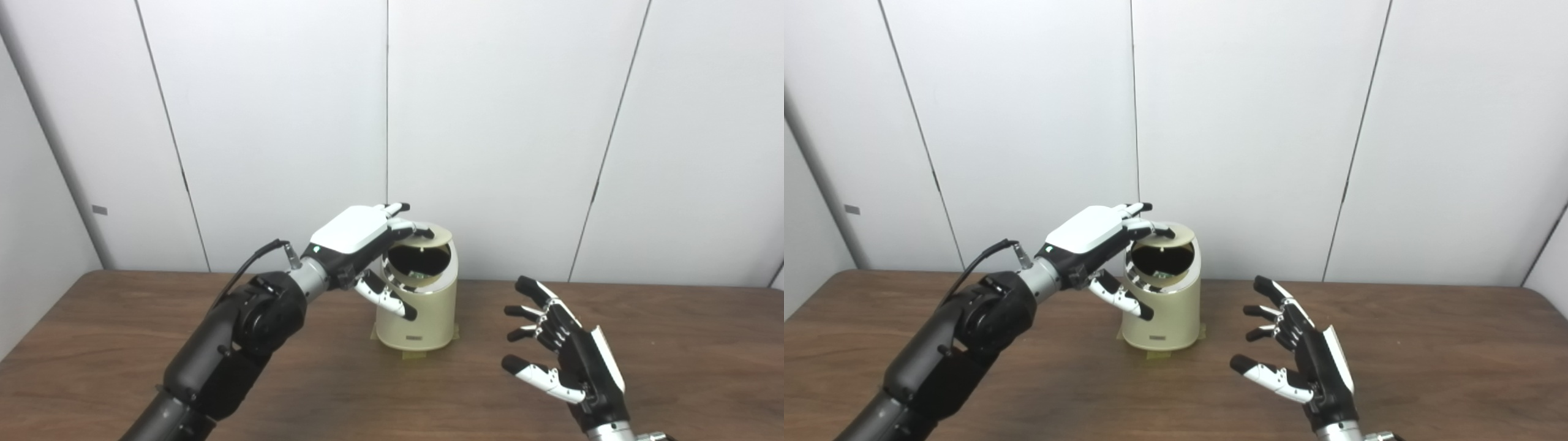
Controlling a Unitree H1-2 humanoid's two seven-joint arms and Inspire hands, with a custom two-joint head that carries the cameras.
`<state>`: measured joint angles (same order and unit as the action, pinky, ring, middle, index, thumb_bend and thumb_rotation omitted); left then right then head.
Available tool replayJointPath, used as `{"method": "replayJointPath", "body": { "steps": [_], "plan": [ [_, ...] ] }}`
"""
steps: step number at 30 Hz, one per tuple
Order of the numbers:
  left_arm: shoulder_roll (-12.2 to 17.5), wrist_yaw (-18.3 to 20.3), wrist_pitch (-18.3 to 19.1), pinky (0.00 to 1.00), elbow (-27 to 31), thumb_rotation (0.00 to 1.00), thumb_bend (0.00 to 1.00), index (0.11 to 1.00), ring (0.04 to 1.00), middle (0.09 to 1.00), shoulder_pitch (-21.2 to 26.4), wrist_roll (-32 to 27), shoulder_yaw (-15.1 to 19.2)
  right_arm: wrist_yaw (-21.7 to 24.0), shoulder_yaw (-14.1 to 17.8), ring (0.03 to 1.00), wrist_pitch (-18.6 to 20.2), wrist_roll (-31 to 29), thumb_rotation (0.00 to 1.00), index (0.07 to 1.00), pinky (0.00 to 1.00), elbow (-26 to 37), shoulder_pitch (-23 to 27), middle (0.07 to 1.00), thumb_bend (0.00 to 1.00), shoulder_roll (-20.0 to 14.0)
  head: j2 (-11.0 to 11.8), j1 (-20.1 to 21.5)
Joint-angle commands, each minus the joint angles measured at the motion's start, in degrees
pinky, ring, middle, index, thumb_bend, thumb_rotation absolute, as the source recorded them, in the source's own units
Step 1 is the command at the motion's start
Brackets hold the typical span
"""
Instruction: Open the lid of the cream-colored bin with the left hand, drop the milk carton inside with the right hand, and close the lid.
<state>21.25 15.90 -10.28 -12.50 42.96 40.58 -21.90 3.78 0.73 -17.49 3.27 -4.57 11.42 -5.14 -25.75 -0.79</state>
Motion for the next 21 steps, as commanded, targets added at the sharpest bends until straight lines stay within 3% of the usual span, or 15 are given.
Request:
{"method": "replayJointPath", "body": {
  "steps": [1,10,13,21],
  "plan": [
    [1.4,-1.0,-0.9,1.00,1.8,0.35,0.98,0.843,0.995,0.841,2.3,2.4,-0.3,-0.7,0.2,0.747,-0.4,-0.2,0.46,0.856,0.54,2.2,1.8,0.881,0.70,-0.1,-0.1,0.0],
    [2.3,5.3,3.2,1.00,3.3,0.43,1.00,0.836,0.991,0.823,1.7,9.9,-3.8,-1.0,0.1,0.751,-0.2,0.0,0.48,0.856,0.54,2.7,1.7,0.882,0.71,0.0,-0.3,0.2],
    [2.3,9.0,5.7,1.00,5.1,0.43,1.00,0.823,0.994,0.809,1.1,10.6,-4.1,-1.3,0.2,0.743,0.4,0.0,0.46,0.851,0.54,3.3,1.5,0.877,0.70,0.2,-0.7,0.1],
    [2.2,11.5,7.4,1.00,8.1,0.43,1.00,0.771,0.974,0.783,-1.0,10.3,-4.7,-1.4,0.1,0.732,1.4,0.2,0.46,0.850,0.53,4.0,1.5,0.877,0.69,0.0,-1.0,0.1]
  ]
}}
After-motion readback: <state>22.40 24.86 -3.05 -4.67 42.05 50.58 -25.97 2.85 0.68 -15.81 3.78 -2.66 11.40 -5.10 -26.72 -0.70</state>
